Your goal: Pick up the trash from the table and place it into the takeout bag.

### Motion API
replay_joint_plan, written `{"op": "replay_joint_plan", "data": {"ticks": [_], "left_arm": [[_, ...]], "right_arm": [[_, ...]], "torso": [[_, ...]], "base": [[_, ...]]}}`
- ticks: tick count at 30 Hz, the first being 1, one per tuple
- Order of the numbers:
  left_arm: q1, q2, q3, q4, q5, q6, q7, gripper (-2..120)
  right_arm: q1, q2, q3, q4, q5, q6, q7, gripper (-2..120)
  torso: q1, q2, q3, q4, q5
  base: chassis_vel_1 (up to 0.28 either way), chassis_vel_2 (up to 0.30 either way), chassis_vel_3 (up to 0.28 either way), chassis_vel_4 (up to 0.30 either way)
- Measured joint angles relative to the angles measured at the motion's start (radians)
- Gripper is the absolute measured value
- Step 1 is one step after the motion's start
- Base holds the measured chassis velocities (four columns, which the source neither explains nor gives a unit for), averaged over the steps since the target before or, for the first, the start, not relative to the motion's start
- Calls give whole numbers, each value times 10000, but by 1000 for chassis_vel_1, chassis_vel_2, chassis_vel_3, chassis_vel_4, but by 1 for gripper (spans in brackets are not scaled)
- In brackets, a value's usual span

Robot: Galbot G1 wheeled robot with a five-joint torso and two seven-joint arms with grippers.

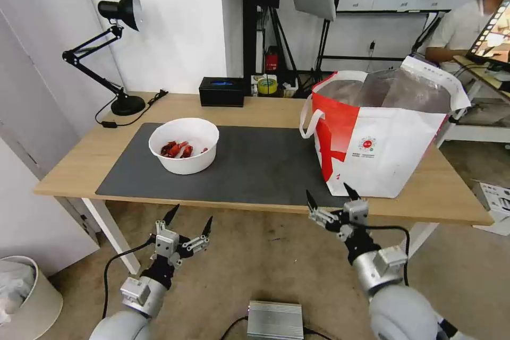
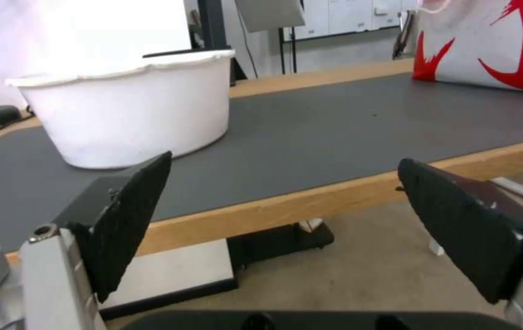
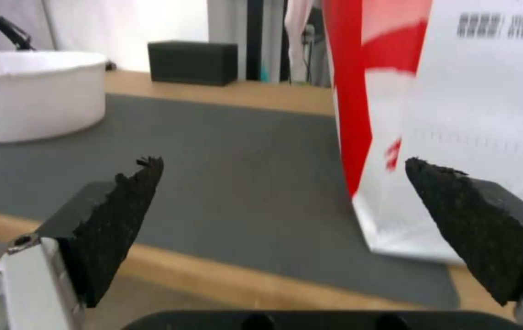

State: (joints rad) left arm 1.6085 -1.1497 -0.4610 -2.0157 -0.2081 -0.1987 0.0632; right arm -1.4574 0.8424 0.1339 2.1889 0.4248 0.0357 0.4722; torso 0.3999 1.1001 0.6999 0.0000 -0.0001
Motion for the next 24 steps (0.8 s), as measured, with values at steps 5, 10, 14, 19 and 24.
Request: {"op": "replay_joint_plan", "data": {"ticks": [5,10,14,19,24], "left_arm": [[-24,34,-38,27,-29,0,0,100],[-88,18,-18,134,-33,0,0,100],[-224,82,-11,205,-144,8,-44,100],[-832,1017,-179,20,-1048,467,-470,100],[-1465,2292,-508,-227,-2423,1147,-936,100]], "right_arm": [[-350,187,-17,-66,-198,41,100,100],[-359,197,-21,-72,-208,43,115,100],[-341,195,-24,-72,-204,43,115,100],[-324,189,-29,-72,-192,38,116,100],[-313,186,-30,-73,-183,32,116,100]], "torso": [[0,0,1,-1,1],[1,-1,1,0,0],[1,0,1,2,-1],[1,-1,2,0,0],[1,-1,2,4,-1]], "base": [[0,0,0,0],[0,0,0,0],[0,0,0,0],[0,0,0,0],[0,0,0,0]]}}
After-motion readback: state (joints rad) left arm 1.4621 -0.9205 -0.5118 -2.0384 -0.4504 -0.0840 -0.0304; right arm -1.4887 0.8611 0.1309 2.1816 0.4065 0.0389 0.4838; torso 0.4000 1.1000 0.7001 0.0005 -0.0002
